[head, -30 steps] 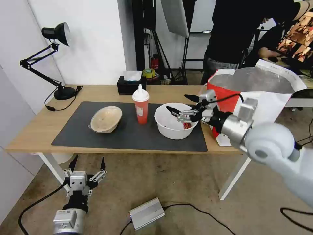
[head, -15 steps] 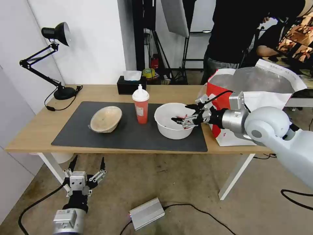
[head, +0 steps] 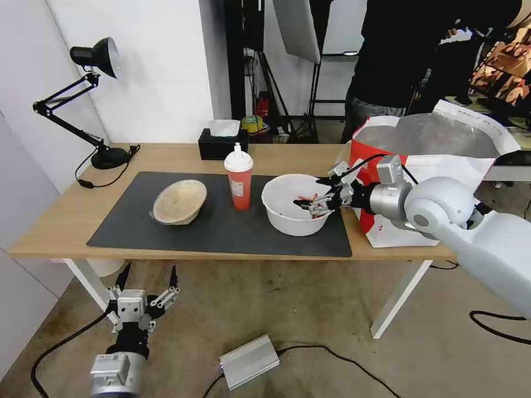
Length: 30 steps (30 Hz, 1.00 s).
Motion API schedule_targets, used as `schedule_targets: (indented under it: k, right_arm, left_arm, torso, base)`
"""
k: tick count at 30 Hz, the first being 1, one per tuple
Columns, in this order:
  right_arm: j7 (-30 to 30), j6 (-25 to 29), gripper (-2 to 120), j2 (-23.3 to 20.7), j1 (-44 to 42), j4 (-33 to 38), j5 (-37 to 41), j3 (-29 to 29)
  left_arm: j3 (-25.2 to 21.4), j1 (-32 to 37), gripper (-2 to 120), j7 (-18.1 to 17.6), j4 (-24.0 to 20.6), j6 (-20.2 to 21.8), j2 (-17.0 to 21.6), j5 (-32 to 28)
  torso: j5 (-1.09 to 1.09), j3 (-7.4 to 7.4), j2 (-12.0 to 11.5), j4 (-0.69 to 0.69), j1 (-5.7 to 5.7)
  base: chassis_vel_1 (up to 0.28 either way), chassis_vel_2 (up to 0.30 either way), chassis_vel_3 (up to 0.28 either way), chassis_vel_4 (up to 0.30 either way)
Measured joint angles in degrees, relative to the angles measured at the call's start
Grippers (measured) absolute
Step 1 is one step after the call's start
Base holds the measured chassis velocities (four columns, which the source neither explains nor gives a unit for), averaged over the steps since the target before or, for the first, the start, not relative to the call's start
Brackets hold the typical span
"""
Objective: Pick up the trash from the table and place it into the takeout bag.
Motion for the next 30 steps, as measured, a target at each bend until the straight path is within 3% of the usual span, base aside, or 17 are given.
schedule_targets:
  k: [10,30]
  right_arm:
    - [1.9,-1.8,100,4.2,5.3,-2.1,0.1,-5.3]
    - [7.3,-5.4,100,9.7,7.0,-6.0,0.4,-9.9]
  left_arm:
    - [-0.7,-0.1,98,-0.1,-0.2,0.0,-0.2,-0.3]
    - [-1.2,-0.2,98,-0.1,-0.2,0.1,-0.4,-0.7]
  torso:
    - [-0.01,0.00,0.0,0.01,0.00]
    - [0.00,0.00,0.0,0.01,0.00]
  base:
    - [0.000,0.000,0.000,0.000]
    - [0.000,0.000,0.000,0.000]
